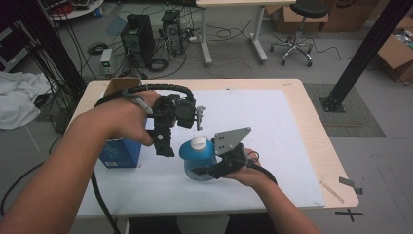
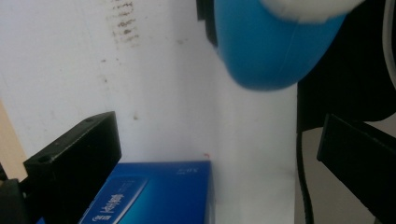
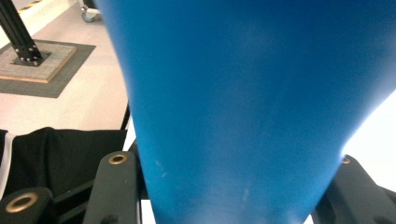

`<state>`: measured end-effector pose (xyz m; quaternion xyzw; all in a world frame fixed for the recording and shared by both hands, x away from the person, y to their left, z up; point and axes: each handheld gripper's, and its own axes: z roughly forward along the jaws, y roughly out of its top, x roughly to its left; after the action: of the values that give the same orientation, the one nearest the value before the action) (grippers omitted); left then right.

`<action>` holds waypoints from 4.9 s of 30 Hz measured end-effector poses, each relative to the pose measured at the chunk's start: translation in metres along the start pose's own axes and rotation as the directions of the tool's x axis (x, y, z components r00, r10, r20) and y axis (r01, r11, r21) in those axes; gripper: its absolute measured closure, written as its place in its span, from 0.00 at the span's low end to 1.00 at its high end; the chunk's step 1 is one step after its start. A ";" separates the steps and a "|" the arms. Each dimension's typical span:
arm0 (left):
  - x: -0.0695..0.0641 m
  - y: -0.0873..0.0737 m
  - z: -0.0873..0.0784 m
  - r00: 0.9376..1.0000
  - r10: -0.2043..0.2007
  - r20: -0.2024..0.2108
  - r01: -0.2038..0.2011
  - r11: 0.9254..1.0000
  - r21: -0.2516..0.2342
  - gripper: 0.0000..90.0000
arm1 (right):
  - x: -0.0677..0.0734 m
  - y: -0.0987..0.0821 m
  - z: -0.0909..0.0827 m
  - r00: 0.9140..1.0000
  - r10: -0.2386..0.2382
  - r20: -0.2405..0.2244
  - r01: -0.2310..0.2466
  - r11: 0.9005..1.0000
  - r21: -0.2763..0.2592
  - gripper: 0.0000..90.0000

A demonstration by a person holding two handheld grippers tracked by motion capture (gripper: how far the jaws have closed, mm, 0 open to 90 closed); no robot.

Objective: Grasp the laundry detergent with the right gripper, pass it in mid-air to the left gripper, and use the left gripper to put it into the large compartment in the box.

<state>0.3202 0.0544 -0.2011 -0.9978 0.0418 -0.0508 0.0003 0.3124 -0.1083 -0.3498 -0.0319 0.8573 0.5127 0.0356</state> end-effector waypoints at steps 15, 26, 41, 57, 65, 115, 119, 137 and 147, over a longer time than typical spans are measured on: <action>-0.010 0.000 0.019 0.998 -0.016 0.058 0.016 1.000 -0.016 0.00 | -0.002 -0.002 0.024 0.999 0.003 -0.047 -0.004 1.000 -0.030 0.52; -0.015 0.001 0.033 0.998 -0.011 0.066 0.013 1.000 -0.027 0.00 | -0.006 -0.004 0.040 0.997 0.019 -0.072 -0.023 0.998 -0.054 0.52; -0.014 0.006 0.047 0.998 -0.002 0.068 0.004 1.000 -0.030 0.00 | -0.005 -0.003 0.051 0.995 0.057 -0.085 -0.063 0.996 -0.061 0.52; -0.017 0.006 0.056 0.999 -0.007 0.038 0.007 1.000 -0.012 0.00 | -0.007 -0.002 0.056 0.997 0.038 -0.067 -0.042 0.998 -0.057 0.51; -0.019 0.005 0.057 1.000 -0.005 0.023 0.005 1.000 -0.003 0.07 | -0.007 -0.001 0.057 0.998 0.025 -0.061 -0.029 0.998 -0.057 0.51; -0.019 0.005 0.055 1.000 -0.005 -0.007 0.005 1.000 0.012 0.35 | -0.008 -0.001 0.058 0.997 0.045 -0.058 -0.048 0.997 -0.068 0.52; -0.019 0.005 0.055 1.000 -0.005 -0.006 0.005 1.000 0.016 0.37 | -0.010 -0.002 0.058 0.998 0.033 -0.055 -0.037 0.997 -0.066 0.52; -0.020 0.008 0.053 1.000 -0.013 -0.006 0.013 0.999 0.043 0.42 | -0.009 -0.002 0.059 0.999 0.018 -0.040 -0.021 0.998 -0.064 0.52; -0.020 0.012 0.048 0.999 -0.040 0.005 0.040 0.997 0.071 0.43 | -0.008 0.001 0.056 0.999 0.013 -0.039 -0.016 0.996 -0.087 0.51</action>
<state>0.3046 0.0442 -0.2508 -0.9980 0.0199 -0.0492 0.0349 0.3223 -0.0581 -0.3750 -0.0370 0.8347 0.5493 0.0142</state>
